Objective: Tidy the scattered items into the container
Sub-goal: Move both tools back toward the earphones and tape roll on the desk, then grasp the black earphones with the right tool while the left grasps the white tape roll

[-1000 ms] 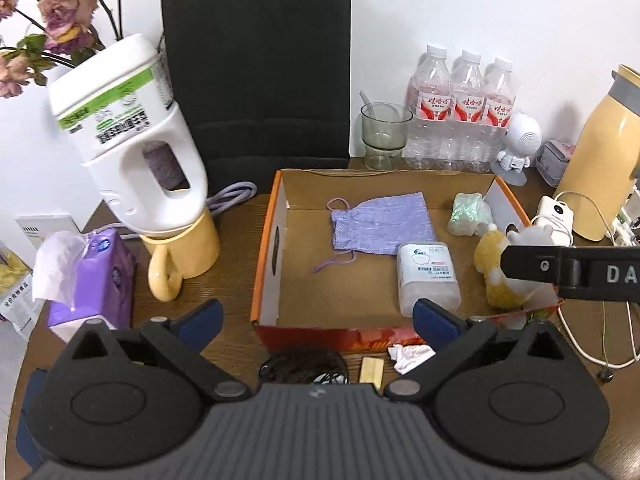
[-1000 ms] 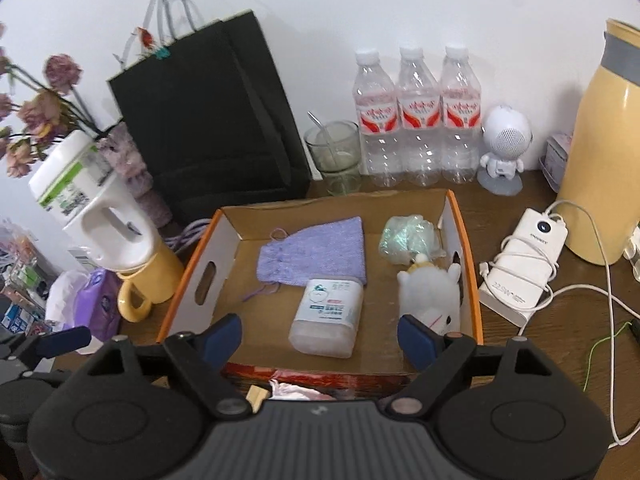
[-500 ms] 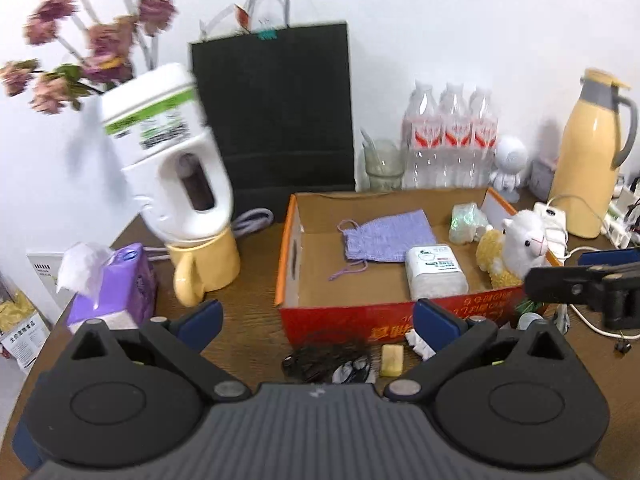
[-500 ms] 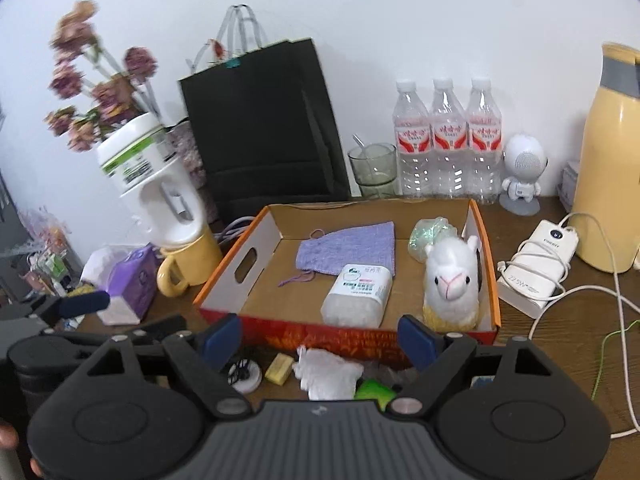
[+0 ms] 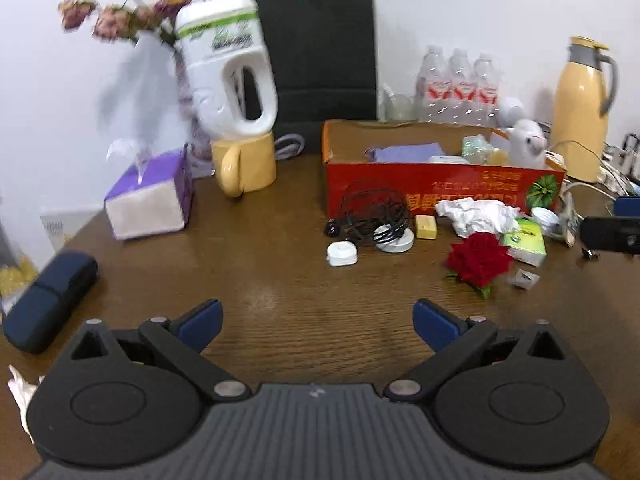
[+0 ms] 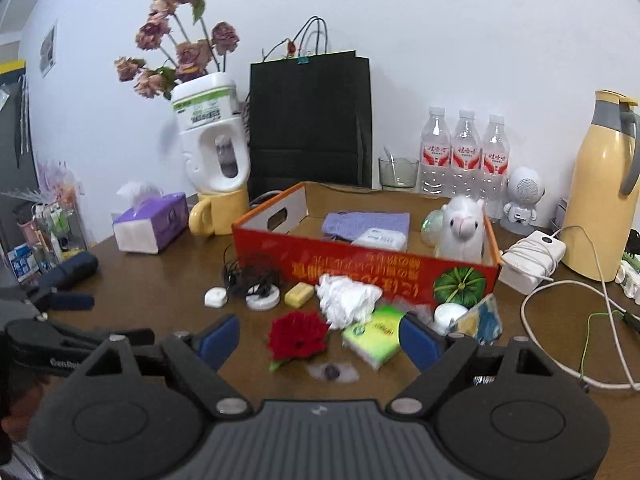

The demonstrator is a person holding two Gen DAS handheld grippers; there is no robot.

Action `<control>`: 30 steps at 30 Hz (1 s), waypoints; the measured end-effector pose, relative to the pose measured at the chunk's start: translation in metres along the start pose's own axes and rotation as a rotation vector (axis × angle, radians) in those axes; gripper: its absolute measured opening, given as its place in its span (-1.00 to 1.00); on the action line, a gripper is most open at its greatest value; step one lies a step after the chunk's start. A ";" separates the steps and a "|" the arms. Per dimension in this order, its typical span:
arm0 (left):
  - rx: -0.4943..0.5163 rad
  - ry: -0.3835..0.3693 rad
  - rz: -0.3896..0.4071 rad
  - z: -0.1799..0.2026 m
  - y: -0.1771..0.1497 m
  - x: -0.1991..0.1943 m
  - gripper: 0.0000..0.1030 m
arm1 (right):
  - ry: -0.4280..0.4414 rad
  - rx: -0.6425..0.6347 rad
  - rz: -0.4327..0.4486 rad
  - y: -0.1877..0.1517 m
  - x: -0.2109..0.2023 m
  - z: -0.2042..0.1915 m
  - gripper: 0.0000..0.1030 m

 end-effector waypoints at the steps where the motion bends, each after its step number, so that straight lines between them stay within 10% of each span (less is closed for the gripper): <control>1: 0.014 -0.009 0.011 0.002 0.000 0.000 1.00 | -0.001 -0.007 0.010 -0.004 0.001 -0.003 0.67; 20: 0.023 -0.119 -0.152 0.012 0.030 0.120 0.47 | 0.228 -0.051 -0.054 0.045 0.139 -0.017 0.64; 24: 0.017 -0.108 -0.157 0.009 0.032 0.130 -0.08 | 0.309 0.004 -0.119 0.056 0.182 -0.023 0.61; 30: -0.003 -0.102 -0.138 -0.001 0.034 0.131 -0.46 | 0.342 0.064 -0.204 0.051 0.213 -0.026 -0.13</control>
Point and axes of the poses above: each gripper's, at about its wrist camera, not at the fingertips, and x roughly the way its jaws point, z to its right, y to its top, the point moved 4 cm from there along x, roughly the way its jaws point, and after that the axes turned 13 degrees about -x, right-handed, at the moved point
